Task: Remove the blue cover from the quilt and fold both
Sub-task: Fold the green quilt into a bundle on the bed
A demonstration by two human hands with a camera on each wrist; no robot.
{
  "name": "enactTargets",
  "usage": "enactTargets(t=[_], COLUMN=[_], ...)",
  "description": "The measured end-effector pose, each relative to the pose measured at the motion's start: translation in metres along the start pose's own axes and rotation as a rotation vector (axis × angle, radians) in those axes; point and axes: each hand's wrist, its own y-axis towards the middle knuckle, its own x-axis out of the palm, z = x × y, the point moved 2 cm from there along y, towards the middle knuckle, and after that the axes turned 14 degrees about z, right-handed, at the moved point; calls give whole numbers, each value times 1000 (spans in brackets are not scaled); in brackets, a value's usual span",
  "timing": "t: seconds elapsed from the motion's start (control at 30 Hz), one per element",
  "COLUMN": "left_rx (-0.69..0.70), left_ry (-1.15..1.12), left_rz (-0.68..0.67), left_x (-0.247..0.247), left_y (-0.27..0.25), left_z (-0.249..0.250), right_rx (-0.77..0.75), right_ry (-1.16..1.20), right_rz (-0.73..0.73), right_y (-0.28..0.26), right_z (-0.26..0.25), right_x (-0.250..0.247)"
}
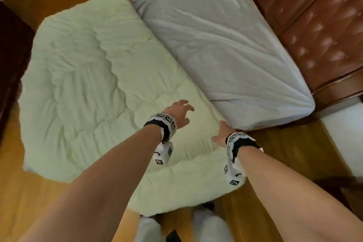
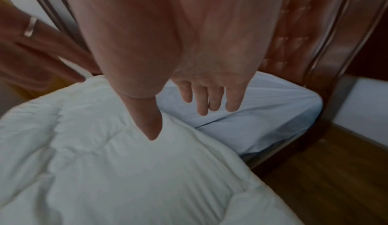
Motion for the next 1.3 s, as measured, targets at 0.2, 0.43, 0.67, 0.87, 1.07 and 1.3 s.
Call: enactTargets(t=[0.2,0.43,0.67,0.87,1.07,1.3], left_rx=[-330,-584,-827,-952,-1038,-1025], left_ry=[-55,-84,-97,-252,-432,-338], left_rz=[76,217,188,256,210,219], left_x=[-63,-115,-124,-121,-91,-181], left_y=[-119,-340,-566,-673,-711,-668], left_z=[-141,-345,-553,-694,-853,-1090], right_rx=[-316,-625,-840,-1011,-1069,-954], right_ry=[-24,-122,-254,-394,-536,-418], right_rz=[-70,-104,-166,-142,-191,-221], right_y=[-49,-176,-327,-382,-359,-302], right_z=[-165,-406,-622,-786,-938,-1154], right_x=[28,140,278,370,474,522])
